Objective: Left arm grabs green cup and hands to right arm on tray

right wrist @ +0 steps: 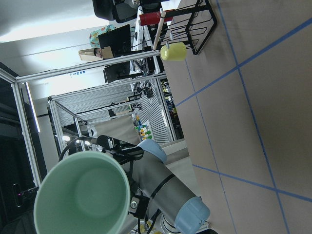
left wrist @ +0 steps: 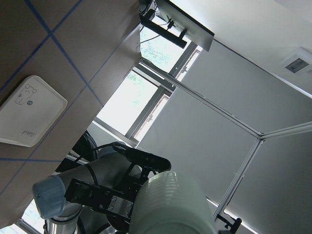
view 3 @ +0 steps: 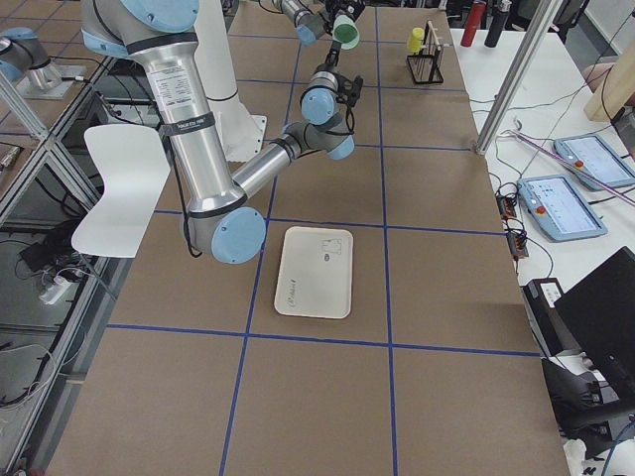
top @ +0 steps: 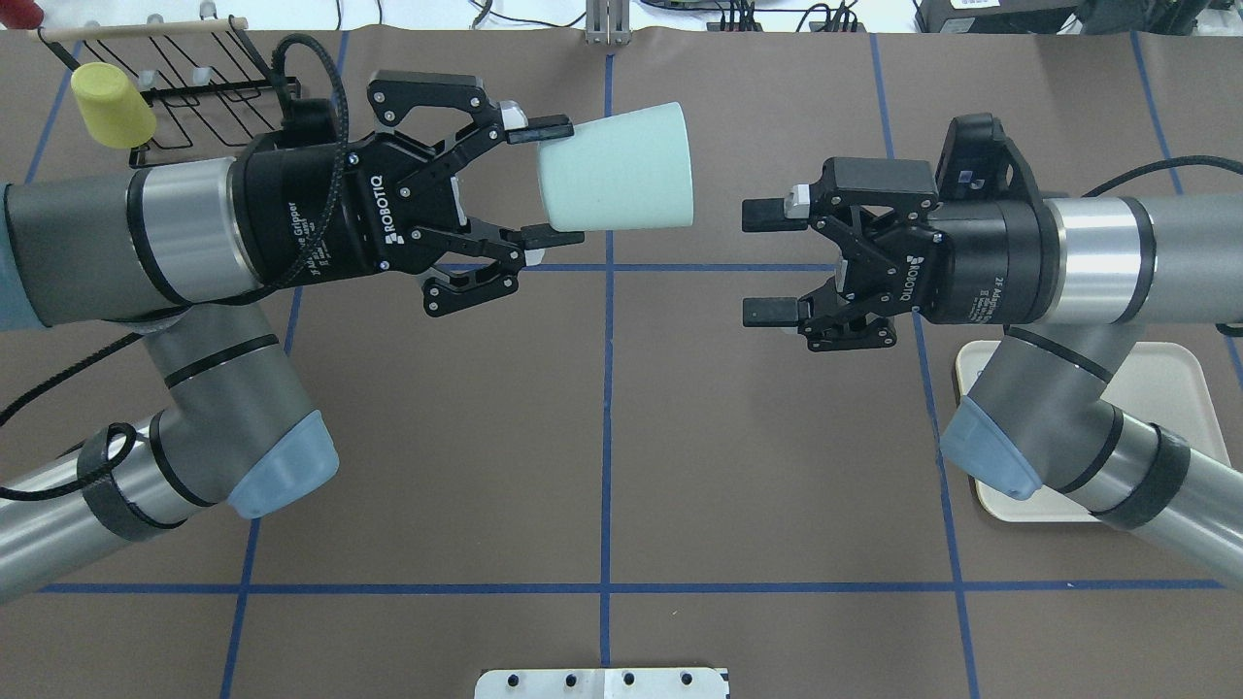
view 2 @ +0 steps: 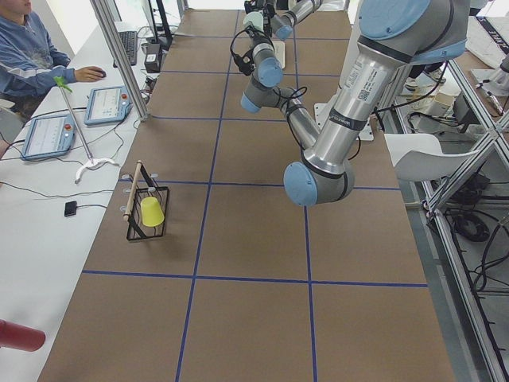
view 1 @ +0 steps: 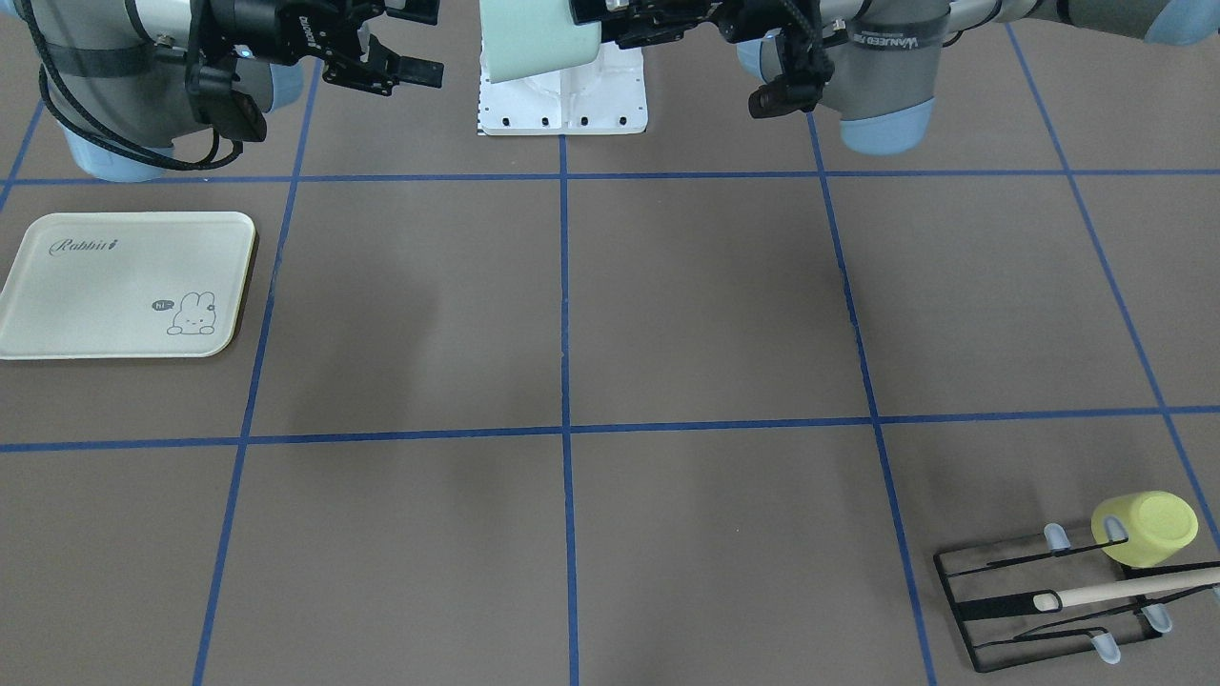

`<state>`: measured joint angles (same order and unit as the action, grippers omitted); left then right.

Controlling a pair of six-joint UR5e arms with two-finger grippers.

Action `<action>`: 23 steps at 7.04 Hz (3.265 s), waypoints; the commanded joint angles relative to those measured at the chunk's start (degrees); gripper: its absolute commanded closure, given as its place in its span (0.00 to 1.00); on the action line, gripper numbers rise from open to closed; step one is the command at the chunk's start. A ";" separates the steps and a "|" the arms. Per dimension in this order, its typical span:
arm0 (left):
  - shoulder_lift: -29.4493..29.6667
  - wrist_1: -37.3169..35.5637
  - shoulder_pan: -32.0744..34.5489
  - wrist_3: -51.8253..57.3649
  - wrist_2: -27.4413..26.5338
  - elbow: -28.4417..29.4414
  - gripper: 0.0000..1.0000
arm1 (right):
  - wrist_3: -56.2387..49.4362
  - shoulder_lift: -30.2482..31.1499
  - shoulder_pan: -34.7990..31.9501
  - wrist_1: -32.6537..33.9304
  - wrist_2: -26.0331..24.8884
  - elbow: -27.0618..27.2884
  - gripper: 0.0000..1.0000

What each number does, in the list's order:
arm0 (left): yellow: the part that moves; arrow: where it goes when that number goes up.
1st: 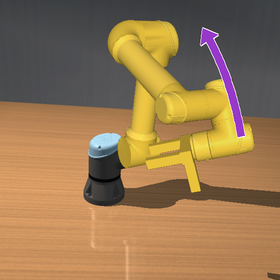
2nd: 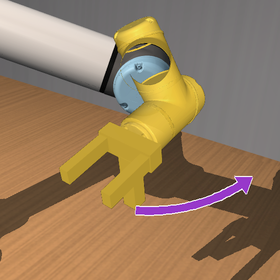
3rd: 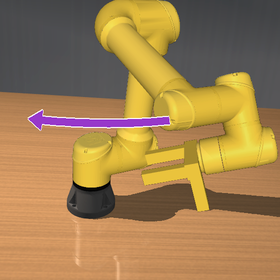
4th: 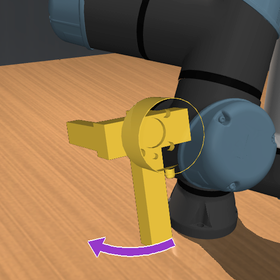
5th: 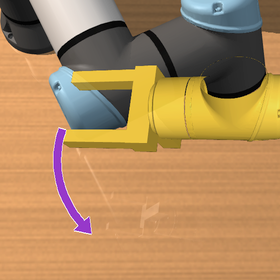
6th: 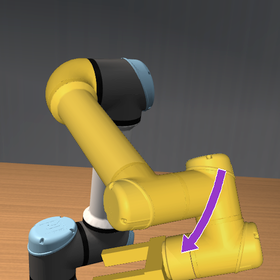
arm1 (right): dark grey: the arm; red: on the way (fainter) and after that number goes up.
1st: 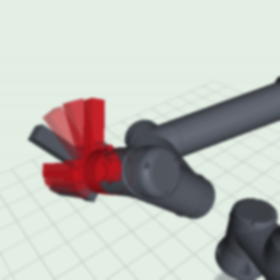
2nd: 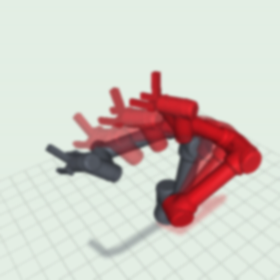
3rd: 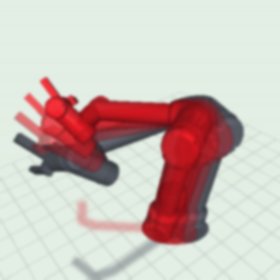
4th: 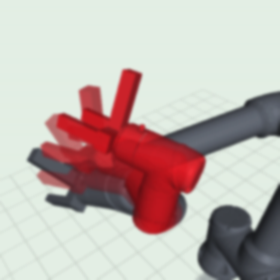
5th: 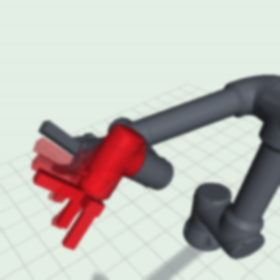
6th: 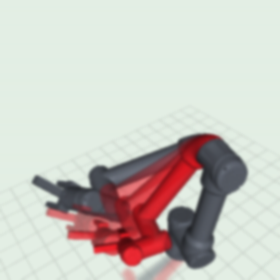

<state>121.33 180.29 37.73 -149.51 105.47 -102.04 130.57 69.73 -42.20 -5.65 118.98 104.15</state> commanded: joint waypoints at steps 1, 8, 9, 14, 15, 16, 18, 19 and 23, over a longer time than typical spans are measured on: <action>0.31 0.24 -1.69 -0.08 -0.26 0.09 1.00 | 0.03 -0.90 0.80 -0.41 -2.25 0.00 0.03; 1.89 -0.46 -4.86 0.01 -2.46 0.09 1.00 | 0.12 -1.17 2.03 -0.85 -3.76 -0.09 0.19; 1.89 -0.46 -4.94 0.01 -2.46 0.26 1.00 | 0.12 -1.17 2.38 -2.33 -3.85 -0.17 0.27; 1.98 -0.46 -5.30 0.01 -2.46 0.88 0.93 | 0.99 -0.91 2.47 -4.28 -3.93 -0.09 1.00; 1.98 -0.46 -5.56 0.10 -2.46 0.88 0.67 | 1.18 -0.91 2.47 -4.37 -3.93 -0.08 1.00; 2.07 -0.72 -5.47 0.01 -2.72 0.71 0.01 | 1.18 -0.73 2.47 -4.37 -3.93 -0.08 1.00; 1.89 -0.73 -5.47 0.19 -2.72 0.79 0.00 | 1.26 -0.82 2.47 -4.45 -4.37 -0.08 1.00; 1.80 -0.73 -5.47 0.19 -2.63 0.62 0.00 | 2.40 -0.56 2.47 -5.50 -5.07 -0.08 1.00; 0.75 -6.23 1.09 2.37 -2.02 0.44 0.00 | 2.24 8.98 1.51 -6.92 -4.73 -0.08 1.00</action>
<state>122.23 177.30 35.86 -148.18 103.10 -101.74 133.58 74.36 -40.23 -12.76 113.76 104.16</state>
